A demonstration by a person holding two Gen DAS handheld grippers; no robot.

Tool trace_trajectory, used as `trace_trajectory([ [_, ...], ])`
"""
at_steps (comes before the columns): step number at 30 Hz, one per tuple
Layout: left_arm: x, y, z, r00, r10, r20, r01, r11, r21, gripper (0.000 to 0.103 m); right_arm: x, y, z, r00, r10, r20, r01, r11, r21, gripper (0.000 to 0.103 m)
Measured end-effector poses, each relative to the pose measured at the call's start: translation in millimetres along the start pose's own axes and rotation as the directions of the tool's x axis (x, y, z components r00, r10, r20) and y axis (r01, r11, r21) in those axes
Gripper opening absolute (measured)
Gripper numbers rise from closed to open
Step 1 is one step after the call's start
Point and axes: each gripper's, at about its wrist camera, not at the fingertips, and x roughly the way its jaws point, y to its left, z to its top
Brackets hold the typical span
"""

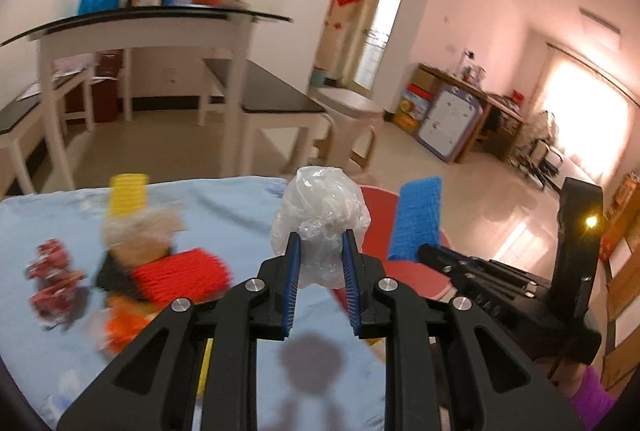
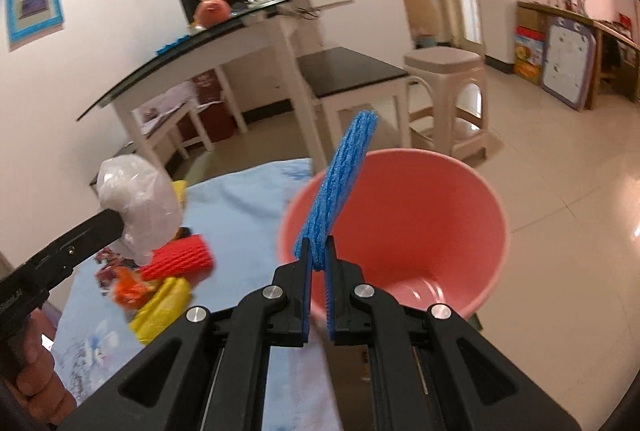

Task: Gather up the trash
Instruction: 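Carry both items over the pink bucket and open both tools to drop them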

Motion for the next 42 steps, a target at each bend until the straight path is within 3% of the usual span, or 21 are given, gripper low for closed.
trace_trajectory([
  [4, 38.3, -24.2, 5.0, 0.999, -0.01, -0.046, 0.012, 0.998, 0.058, 0.021, 14.1, -21.5, 1.1, 0.999, -0.019, -0.031, 0.02, 1.0, 0.01, 0.005],
  [9, 89.1, -30.4, 3.5, 0.992, 0.016, -0.123, -0.008, 0.998, 0.061, 0.021, 36.6, -31.9, 3.8, 0.996, -0.053, -0.066, 0.054, 0.998, 0.01, 0.005],
  [17, 125.5, -29.9, 2.5, 0.983, 0.013, -0.184, 0.003, 0.996, 0.084, 0.021, 62.7, -51.2, 0.9, 0.99, -0.071, -0.124, 0.076, 0.996, 0.037, 0.005],
  [20, 128.1, -25.1, -0.7, 0.981, -0.003, -0.196, 0.019, 0.997, 0.08, 0.021, 69.3, -51.6, 1.5, 0.988, -0.077, -0.135, 0.082, 0.996, 0.032, 0.006],
  [22, 129.3, -23.8, -0.9, 0.978, -0.009, -0.206, 0.027, 0.996, 0.083, 0.023, 72.3, -51.1, 2.9, 0.985, -0.101, -0.138, 0.106, 0.994, 0.028, 0.013],
  [26, 129.2, -19.6, 3.9, 0.976, -0.017, -0.217, 0.034, 0.997, 0.074, 0.031, 71.2, -53.7, 5.8, 0.984, -0.136, -0.118, 0.14, 0.99, 0.025, 0.051],
  [33, 119.4, -14.1, 13.1, 0.978, -0.036, -0.207, 0.044, 0.998, 0.033, 0.036, 60.4, -49.5, 11.6, 0.986, -0.142, -0.089, 0.143, 0.99, 0.008, 0.051],
  [42, 83.8, -13.5, 20.3, 0.991, -0.041, -0.127, 0.05, 0.996, 0.074, 0.037, 29.7, -36.0, 16.0, 0.989, -0.141, -0.034, 0.142, 0.99, 0.006, 0.051],
])
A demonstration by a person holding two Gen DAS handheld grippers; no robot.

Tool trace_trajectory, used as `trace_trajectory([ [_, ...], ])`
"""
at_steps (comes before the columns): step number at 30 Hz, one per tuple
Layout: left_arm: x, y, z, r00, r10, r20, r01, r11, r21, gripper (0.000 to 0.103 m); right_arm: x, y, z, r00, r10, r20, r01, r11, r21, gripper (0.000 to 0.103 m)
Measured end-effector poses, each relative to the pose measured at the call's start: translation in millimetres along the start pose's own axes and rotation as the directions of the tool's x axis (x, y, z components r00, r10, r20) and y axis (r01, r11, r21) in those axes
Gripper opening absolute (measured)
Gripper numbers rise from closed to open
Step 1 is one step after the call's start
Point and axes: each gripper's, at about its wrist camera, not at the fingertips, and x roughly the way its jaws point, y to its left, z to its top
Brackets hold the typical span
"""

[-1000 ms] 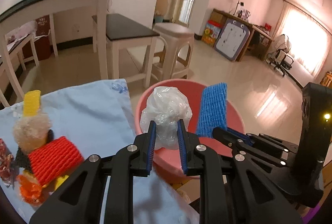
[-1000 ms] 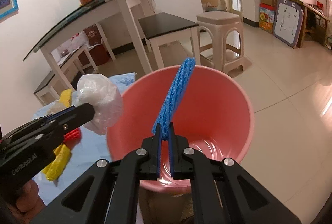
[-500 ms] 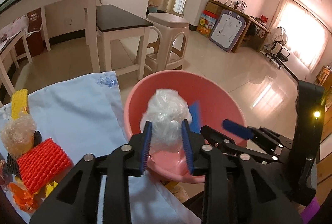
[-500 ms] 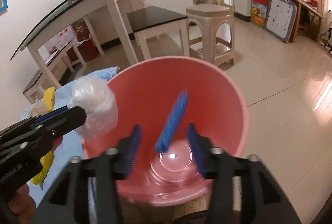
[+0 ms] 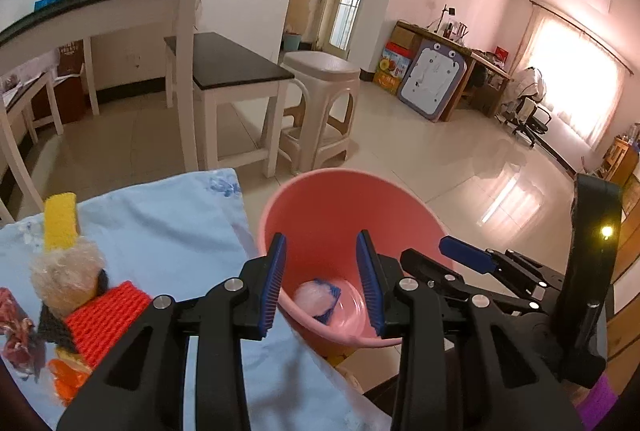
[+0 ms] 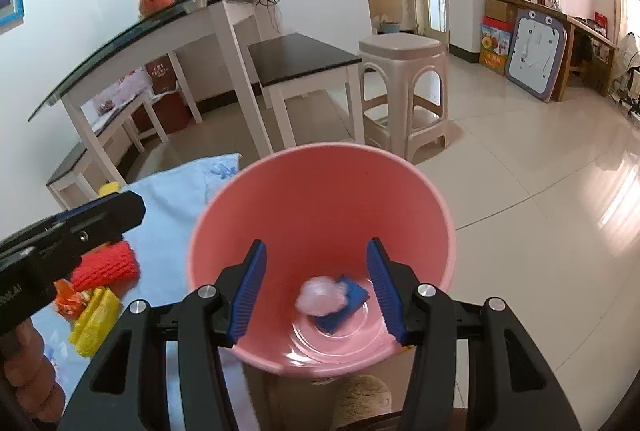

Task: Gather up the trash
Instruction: 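Carry both items over the pink bucket and open both tools to drop them, then return both tools to the table and grasp the clear bag with the left tool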

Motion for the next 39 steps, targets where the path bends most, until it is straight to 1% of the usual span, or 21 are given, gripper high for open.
trace_trajectory([
  [2, -8.8, 1.7, -0.6, 1.0, 0.008, 0.013, -0.008, 1.0, -0.002, 0.037, -9.4, 6.2, -0.6, 1.0, 0.017, 0.021, -0.017, 1.0, -0.005, 0.051],
  [7, -36.4, 7.7, -12.4, 0.997, 0.069, 0.047, -0.07, 0.997, 0.022, 0.037, -30.6, 32.3, -1.1, 0.996, 0.066, 0.065, -0.064, 0.997, -0.037, 0.052],
  [11, -56.6, 28.1, -27.2, 0.994, 0.1, 0.048, -0.099, 0.995, -0.026, 0.037, -42.3, 61.7, -6.6, 0.99, 0.119, 0.081, -0.115, 0.992, -0.06, 0.052],
  [14, -72.7, 47.1, -35.8, 0.989, 0.138, 0.059, -0.135, 0.989, -0.055, 0.037, -46.5, 88.8, -13.6, 0.984, 0.159, 0.081, -0.152, 0.985, -0.087, 0.052],
  [18, -98.6, 77.2, -53.0, 0.974, 0.212, 0.076, -0.205, 0.974, -0.095, 0.037, -42.1, 119.4, -21.5, 0.978, 0.204, 0.051, -0.197, 0.973, -0.124, 0.052],
  [21, -116.3, 100.8, -67.5, 0.96, 0.269, 0.081, -0.257, 0.957, -0.132, 0.036, -37.0, 141.6, -28.2, 0.973, 0.23, 0.026, -0.224, 0.962, -0.154, 0.052],
  [24, -131.7, 130.8, -82.6, 0.947, 0.315, 0.067, -0.298, 0.936, -0.189, 0.036, -30.0, 162.7, -31.4, 0.968, 0.249, -0.001, -0.246, 0.952, -0.181, 0.052],
  [28, -146.3, 167.2, -96.9, 0.927, 0.373, 0.05, -0.349, 0.903, -0.252, 0.036, -18.8, 177.8, -31.6, 0.962, 0.27, -0.026, -0.27, 0.943, -0.193, 0.052],
  [30, -151.4, 181.4, -105.2, 0.926, 0.375, 0.038, -0.35, 0.894, -0.28, 0.036, -13.2, 183.9, -33.3, 0.958, 0.282, -0.042, -0.285, 0.939, -0.194, 0.052],
  [32, -154.9, 189.1, -113.3, 0.929, 0.368, 0.033, -0.344, 0.893, -0.291, 0.036, -7.1, 188.6, -34.9, 0.957, 0.286, -0.057, -0.292, 0.936, -0.195, 0.052],
  [36, -151.9, 193.4, -121.9, 0.949, 0.316, 0.019, -0.296, 0.906, -0.304, 0.036, 4.3, 190.9, -41.2, 0.95, 0.297, -0.098, -0.311, 0.932, -0.184, 0.054],
  [39, -140.2, 190.0, -119.1, 0.957, 0.289, 0.002, -0.275, 0.916, -0.293, 0.036, 11.5, 195.4, -46.0, 0.945, 0.301, -0.127, -0.32, 0.93, -0.181, 0.054],
])
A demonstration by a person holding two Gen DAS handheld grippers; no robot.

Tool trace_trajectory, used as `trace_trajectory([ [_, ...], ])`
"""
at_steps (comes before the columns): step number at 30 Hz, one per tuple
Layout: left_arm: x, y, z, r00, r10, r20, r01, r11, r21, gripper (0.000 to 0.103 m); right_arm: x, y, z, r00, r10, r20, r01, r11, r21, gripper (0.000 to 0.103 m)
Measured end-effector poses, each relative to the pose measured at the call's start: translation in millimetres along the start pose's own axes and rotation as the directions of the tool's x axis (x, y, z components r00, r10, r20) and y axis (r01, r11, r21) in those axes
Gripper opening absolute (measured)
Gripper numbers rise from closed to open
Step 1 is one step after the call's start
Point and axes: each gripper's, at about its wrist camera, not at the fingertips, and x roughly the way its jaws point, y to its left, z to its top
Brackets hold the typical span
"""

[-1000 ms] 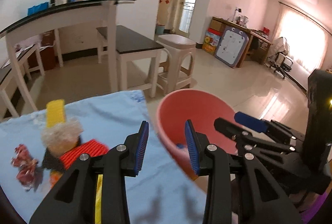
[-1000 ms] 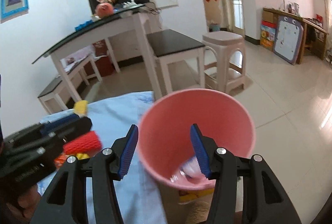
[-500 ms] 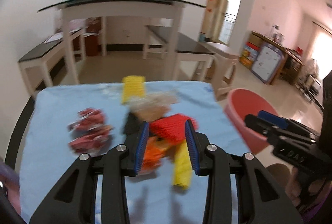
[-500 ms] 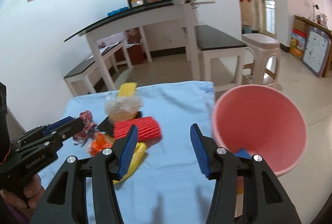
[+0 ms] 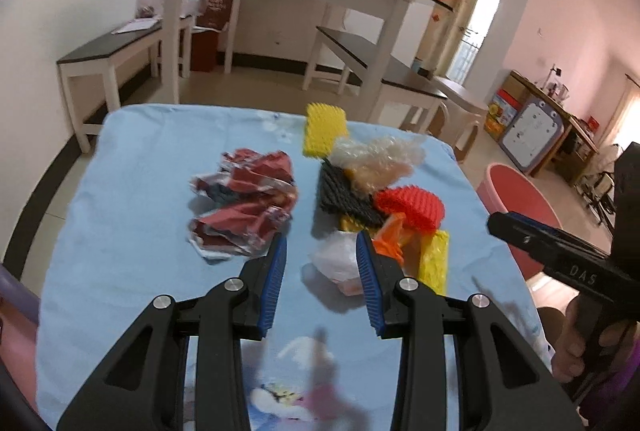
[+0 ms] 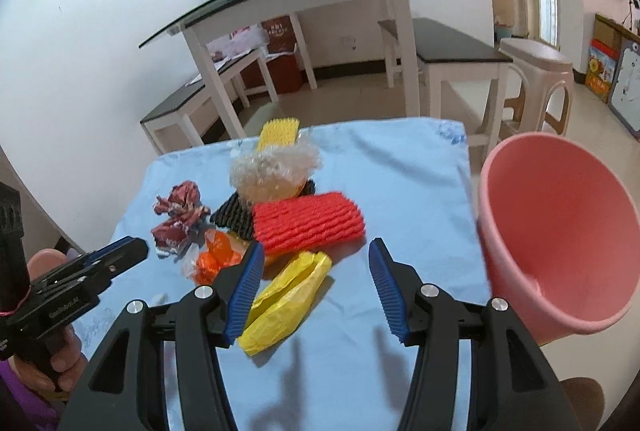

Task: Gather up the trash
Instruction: 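Return both tools to the table and grasp the clear bag with the left tool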

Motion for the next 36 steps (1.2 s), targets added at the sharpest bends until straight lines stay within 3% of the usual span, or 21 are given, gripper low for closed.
trace_trajectory([
  [8, 33.3, -5.7, -0.1, 0.996, -0.042, -0.077, 0.041, 0.999, -0.007, 0.036, 3.5, 0.0, -12.9, 0.999, 0.003, -0.034, -0.003, 1.0, -0.002, 0.056],
  [13, 37.3, -5.1, -1.4, 0.992, -0.092, -0.087, 0.09, 0.996, -0.028, 0.037, 5.2, 1.5, -18.1, 0.999, -0.002, -0.051, 0.002, 1.0, -0.001, 0.057],
  [21, 32.9, -7.9, -6.8, 0.992, -0.092, -0.087, 0.091, 0.996, -0.012, 0.037, 10.1, 8.7, -26.6, 0.996, 0.0, -0.089, -0.001, 1.0, -0.009, 0.06],
  [22, 33.1, -7.0, -7.5, 0.992, -0.088, -0.088, 0.087, 0.996, -0.014, 0.038, 10.5, 9.8, -27.5, 0.996, -0.001, -0.093, 0.0, 1.0, -0.012, 0.06],
  [24, 34.5, -3.4, -8.2, 0.993, -0.077, -0.089, 0.075, 0.997, -0.029, 0.05, 11.4, 10.7, -29.5, 0.995, -0.003, -0.1, 0.002, 1.0, -0.014, 0.06],
  [36, 33.6, -18.0, -20.8, 0.979, -0.175, -0.102, 0.174, 0.985, -0.018, 0.051, 16.0, 13.5, -34.9, 0.991, -0.003, -0.13, 0.001, 1.0, -0.011, 0.06],
])
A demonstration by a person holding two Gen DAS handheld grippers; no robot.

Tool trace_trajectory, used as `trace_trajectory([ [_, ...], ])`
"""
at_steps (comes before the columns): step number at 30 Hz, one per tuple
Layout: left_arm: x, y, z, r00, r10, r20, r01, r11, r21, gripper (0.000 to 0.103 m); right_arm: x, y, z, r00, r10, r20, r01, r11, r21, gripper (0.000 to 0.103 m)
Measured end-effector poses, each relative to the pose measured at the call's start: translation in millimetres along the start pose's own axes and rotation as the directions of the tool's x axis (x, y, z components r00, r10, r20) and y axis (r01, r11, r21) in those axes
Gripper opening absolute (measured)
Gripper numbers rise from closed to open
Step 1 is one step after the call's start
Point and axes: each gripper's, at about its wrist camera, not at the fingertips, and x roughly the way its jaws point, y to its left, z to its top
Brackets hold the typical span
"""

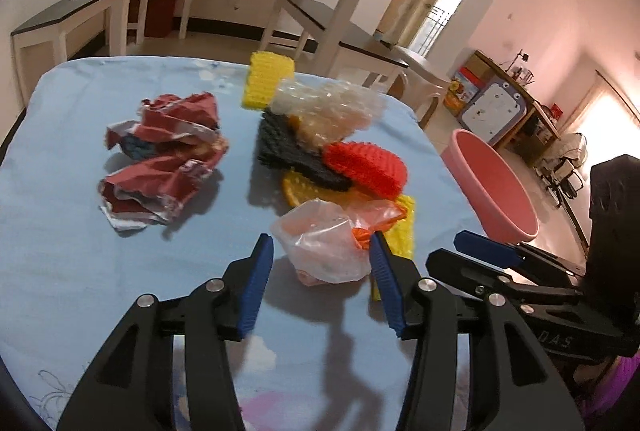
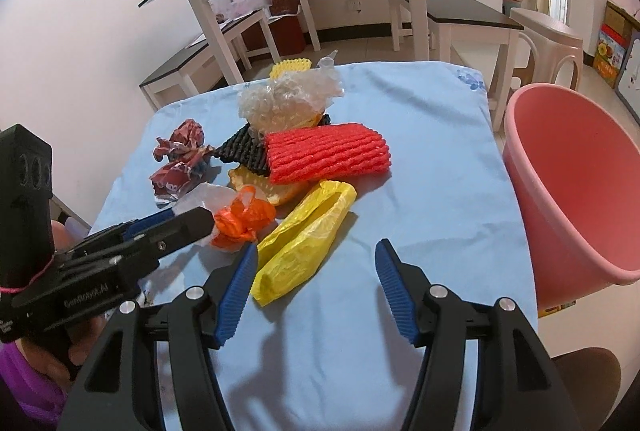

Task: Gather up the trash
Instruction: 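Return both tools to the table and grasp the clear bag with the left tool, then grasp the yellow plastic bag with the right tool while the left tool holds the clear bag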

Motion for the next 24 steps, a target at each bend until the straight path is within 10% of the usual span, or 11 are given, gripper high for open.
trace_trajectory([
  [5, -4.2, -3.8, 0.3, 0.999, 0.01, 0.036, -0.01, 1.0, 0.013, 0.03, 1.4, -0.7, -1.9, 1.0, -0.001, -0.008, 0.001, 1.0, 0.007, 0.06],
  [20, -52.8, 7.9, 3.7, 0.984, 0.071, 0.162, -0.07, 0.997, -0.013, 0.025, 26.3, 13.3, -1.9, 0.997, 0.0, -0.071, 0.003, 0.999, 0.041, 0.06],
  [24, -58.8, 8.0, 0.7, 0.983, 0.085, 0.163, -0.083, 0.996, -0.017, 0.025, 33.1, 10.0, -3.9, 0.994, 0.043, -0.097, -0.036, 0.997, 0.07, 0.027],
])
